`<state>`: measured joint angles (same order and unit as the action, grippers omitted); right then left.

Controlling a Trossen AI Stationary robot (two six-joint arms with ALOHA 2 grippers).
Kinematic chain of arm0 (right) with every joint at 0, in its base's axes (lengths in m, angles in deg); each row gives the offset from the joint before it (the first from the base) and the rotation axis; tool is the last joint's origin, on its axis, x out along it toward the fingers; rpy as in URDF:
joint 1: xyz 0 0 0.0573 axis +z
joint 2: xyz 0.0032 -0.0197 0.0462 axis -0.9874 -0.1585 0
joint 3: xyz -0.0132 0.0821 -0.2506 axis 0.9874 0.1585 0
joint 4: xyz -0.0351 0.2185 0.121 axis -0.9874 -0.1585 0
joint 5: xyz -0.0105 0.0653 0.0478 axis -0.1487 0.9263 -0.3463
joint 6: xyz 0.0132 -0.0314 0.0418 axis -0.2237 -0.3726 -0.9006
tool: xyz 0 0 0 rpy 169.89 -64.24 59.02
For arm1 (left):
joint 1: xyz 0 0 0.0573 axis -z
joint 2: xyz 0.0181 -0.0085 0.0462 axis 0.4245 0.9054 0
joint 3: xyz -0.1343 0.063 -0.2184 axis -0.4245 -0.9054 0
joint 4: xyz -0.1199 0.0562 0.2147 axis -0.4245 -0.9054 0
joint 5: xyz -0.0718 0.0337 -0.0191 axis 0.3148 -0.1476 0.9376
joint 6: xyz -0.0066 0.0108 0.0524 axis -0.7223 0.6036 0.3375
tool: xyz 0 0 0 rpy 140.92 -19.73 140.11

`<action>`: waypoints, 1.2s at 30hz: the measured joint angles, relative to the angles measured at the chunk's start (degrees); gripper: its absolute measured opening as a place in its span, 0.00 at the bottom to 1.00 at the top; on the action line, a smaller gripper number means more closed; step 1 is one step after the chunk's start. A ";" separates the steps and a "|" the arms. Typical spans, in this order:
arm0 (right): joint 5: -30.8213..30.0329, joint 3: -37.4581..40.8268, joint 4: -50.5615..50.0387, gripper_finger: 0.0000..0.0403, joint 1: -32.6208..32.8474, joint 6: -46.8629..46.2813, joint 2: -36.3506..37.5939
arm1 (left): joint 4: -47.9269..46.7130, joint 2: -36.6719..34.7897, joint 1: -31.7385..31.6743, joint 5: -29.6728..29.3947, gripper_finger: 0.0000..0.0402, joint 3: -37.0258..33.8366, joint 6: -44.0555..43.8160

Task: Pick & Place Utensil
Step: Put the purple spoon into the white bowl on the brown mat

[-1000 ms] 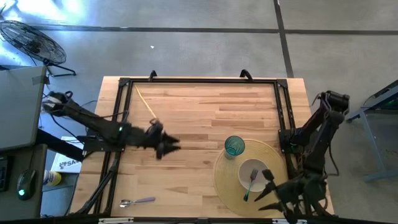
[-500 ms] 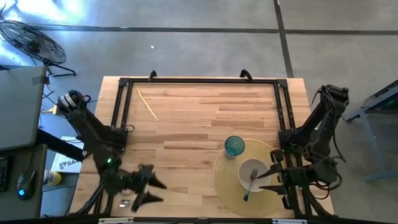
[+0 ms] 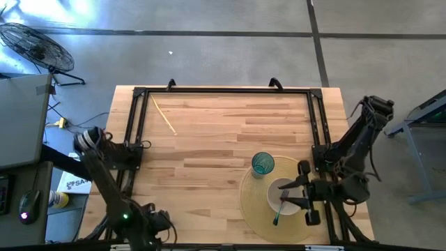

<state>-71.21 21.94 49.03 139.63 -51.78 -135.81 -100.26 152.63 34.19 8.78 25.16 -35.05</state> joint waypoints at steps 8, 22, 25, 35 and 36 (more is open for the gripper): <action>1.09 0.00 -0.20 0.32 -4.03 0.00 -0.02 | -8.44 7.76 -0.82 13.44 0.63 -1.41 -2.23; 6.49 0.00 -2.27 0.32 -7.82 -3.05 -0.04 | -3.06 8.65 -0.81 9.08 0.59 -7.05 1.13; 6.57 0.00 -2.72 0.32 -8.16 -3.06 -0.07 | -2.94 8.65 -0.83 10.49 0.54 -9.25 0.53; 6.95 0.02 -3.11 0.32 -8.27 -3.06 -0.07 | 1.83 8.43 -0.81 11.82 0.31 -12.18 1.36; 6.95 0.02 -3.21 0.32 -8.27 -3.04 -0.07 | 1.82 8.43 -0.81 11.73 0.29 -12.15 1.43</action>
<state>-64.26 21.96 45.83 131.36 -54.82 -135.87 -98.44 161.06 33.38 20.52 13.00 -33.61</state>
